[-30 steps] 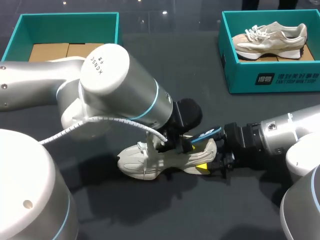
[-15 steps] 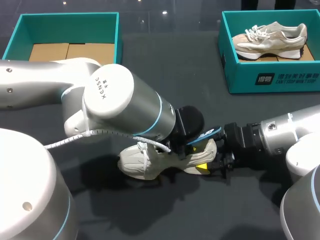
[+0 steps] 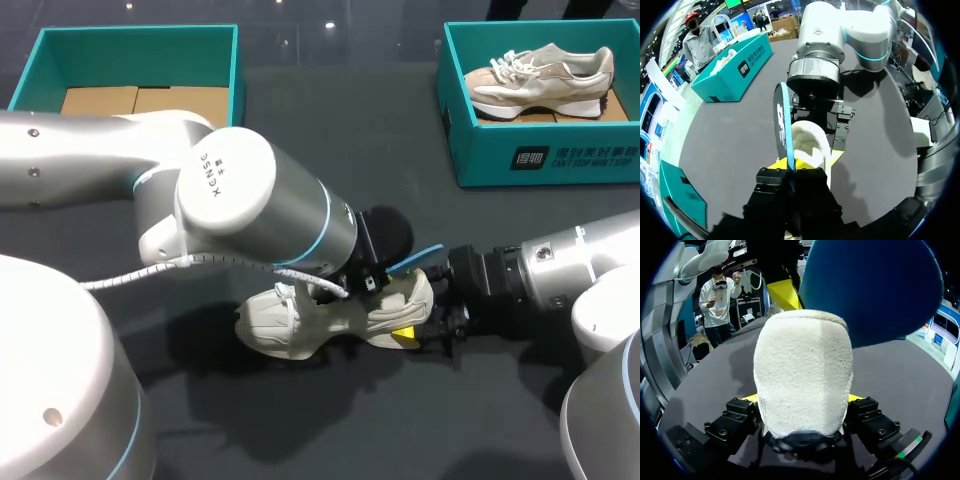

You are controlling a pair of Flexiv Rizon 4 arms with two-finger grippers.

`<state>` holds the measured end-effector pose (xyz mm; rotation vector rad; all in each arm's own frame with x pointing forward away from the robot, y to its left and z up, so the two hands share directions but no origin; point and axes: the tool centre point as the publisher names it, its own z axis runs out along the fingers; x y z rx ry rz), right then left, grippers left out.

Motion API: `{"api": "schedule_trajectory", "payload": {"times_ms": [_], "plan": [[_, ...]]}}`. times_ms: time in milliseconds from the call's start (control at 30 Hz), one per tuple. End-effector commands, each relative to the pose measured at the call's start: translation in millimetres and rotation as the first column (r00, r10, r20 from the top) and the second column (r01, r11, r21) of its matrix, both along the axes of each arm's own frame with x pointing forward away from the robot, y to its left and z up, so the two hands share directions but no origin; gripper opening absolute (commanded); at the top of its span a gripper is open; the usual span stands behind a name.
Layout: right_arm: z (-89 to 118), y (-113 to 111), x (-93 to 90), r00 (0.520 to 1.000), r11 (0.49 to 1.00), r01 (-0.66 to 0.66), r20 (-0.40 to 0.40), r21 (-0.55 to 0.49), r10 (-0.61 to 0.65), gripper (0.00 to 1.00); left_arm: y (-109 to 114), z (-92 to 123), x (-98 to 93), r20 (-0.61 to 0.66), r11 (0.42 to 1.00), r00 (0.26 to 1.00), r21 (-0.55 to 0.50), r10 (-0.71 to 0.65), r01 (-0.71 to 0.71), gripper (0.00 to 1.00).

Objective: Take the shoe out of the shoebox, open the shoe tongue, remove and reinsert the insole, then place the shoe into the shoebox

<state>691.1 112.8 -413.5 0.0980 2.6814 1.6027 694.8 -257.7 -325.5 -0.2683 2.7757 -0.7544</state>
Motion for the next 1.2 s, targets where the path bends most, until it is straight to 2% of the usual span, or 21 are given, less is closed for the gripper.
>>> {"api": "schedule_trajectory", "payload": {"times_ms": [33,267,300,333,433,633,1200], "plan": [[-3,1,0.1,1.000,1.000,0.001,0.001,-0.003,-0.001,0.00,-5,8,2.2,0.018,1.000,1.000,-0.002,0.002,-0.001,0.00],[-3,1,0.1,1.000,1.000,0.001,0.001,-0.003,-0.001,0.00,-14,10,5.1,0.032,1.000,0.999,0.001,-0.017,0.017,0.00],[-3,1,0.1,1.000,1.000,0.001,0.001,-0.003,-0.001,0.00,-14,9,3.8,0.031,1.000,0.999,-0.002,-0.022,0.022,0.12],[-3,1,0.1,1.000,1.000,0.001,0.001,-0.003,-0.001,0.00,-14,9,2.7,0.030,1.000,0.999,-0.006,-0.025,0.025,0.29],[-3,1,0.1,1.000,1.000,0.001,0.001,-0.003,-0.001,0.00,-14,7,0.0,0.031,1.000,0.999,-0.015,-0.025,0.026,0.38],[-3,1,0.1,1.000,1.000,0.001,0.001,-0.003,-0.001,0.00,-14,1,-0.4,0.040,0.999,0.999,-0.029,-0.022,0.023,0.43],[-3,1,0.1,1.000,1.000,0.001,0.001,-0.003,-0.001,0.00,-13,-17,4.1,0.022,0.995,0.999,-0.096,-0.039,0.041,0.42]]}}
